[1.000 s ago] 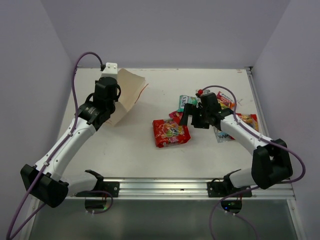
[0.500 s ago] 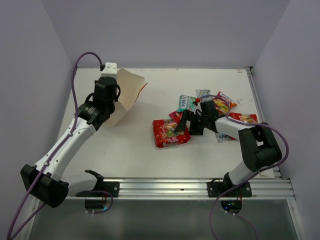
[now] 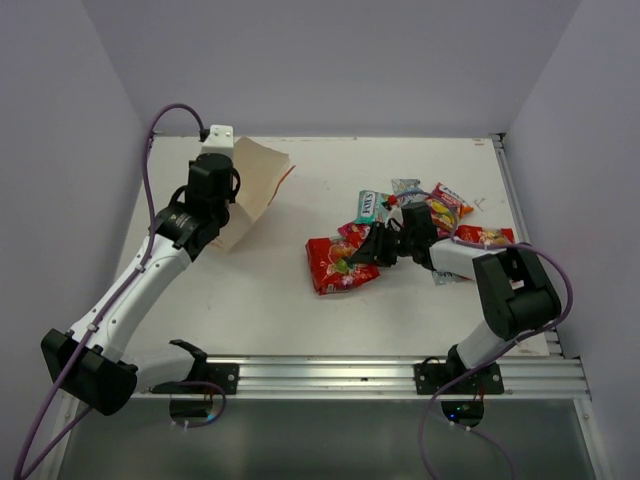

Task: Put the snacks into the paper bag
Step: Pick up the snack from the center of the board.

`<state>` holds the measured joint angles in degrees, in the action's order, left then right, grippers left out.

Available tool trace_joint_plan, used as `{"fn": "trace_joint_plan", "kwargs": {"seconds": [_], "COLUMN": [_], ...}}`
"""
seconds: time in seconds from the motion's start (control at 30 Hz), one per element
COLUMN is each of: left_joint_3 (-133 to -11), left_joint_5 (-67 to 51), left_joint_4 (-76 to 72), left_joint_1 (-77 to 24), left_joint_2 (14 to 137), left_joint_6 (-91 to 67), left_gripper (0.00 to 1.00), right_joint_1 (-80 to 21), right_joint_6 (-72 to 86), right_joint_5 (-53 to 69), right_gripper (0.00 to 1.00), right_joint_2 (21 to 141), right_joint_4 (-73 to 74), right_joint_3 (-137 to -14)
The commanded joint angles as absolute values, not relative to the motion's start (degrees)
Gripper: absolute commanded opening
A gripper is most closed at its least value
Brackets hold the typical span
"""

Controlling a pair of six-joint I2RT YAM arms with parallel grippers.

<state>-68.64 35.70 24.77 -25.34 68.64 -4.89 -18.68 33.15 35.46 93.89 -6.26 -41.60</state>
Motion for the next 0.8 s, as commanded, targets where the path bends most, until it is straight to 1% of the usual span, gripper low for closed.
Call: {"fn": "trace_joint_plan", "kwargs": {"seconds": [0.0, 0.07, 0.1, 0.17, 0.27, 0.43, 0.63, 0.77], "left_joint_3": [-68.6, -68.6, -68.6, -68.6, -68.6, -68.6, -68.7, -68.7], "left_joint_5": [35.4, 35.4, 35.5, 35.6, 35.6, 35.7, 35.4, 35.4], "left_joint_4": [21.6, 21.6, 21.5, 21.6, 21.6, 21.6, 21.5, 21.7], "left_joint_1": [-24.7, -24.7, -24.7, -24.6, -24.6, -24.6, -24.6, -24.6], "left_joint_2": [68.0, 67.9, 67.8, 67.8, 67.8, 67.5, 67.4, 67.4], "left_joint_6": [-4.8, -4.8, -4.8, -4.8, -4.8, -4.8, -4.9, -5.0], "left_gripper": [0.00, 0.00, 0.00, 0.00, 0.00, 0.00, 0.00, 0.00], "right_joint_1": [-18.8, -18.7, -18.7, -18.8, -18.7, -18.8, -18.9, -19.1], "right_joint_6": [32.9, 33.0, 32.9, 33.0, 33.0, 33.2, 33.5, 34.5], "right_joint_5": [36.5, 36.6, 36.7, 36.7, 36.6, 36.1, 32.4, 27.0], "right_gripper": [0.33, 0.24, 0.18, 0.11, 0.05, 0.00, 0.00, 0.00], "right_joint_2": [89.8, 87.8, 86.8, 83.4, 79.4, 74.0, 69.0, 67.9], "right_joint_4": [-6.9, -5.5, -4.9, -3.1, -0.4, 5.9, 14.6, 21.0], "right_joint_3": [-40.6, -41.0, -41.0, -41.5, -42.6, -45.8, -53.0, -60.5]}}
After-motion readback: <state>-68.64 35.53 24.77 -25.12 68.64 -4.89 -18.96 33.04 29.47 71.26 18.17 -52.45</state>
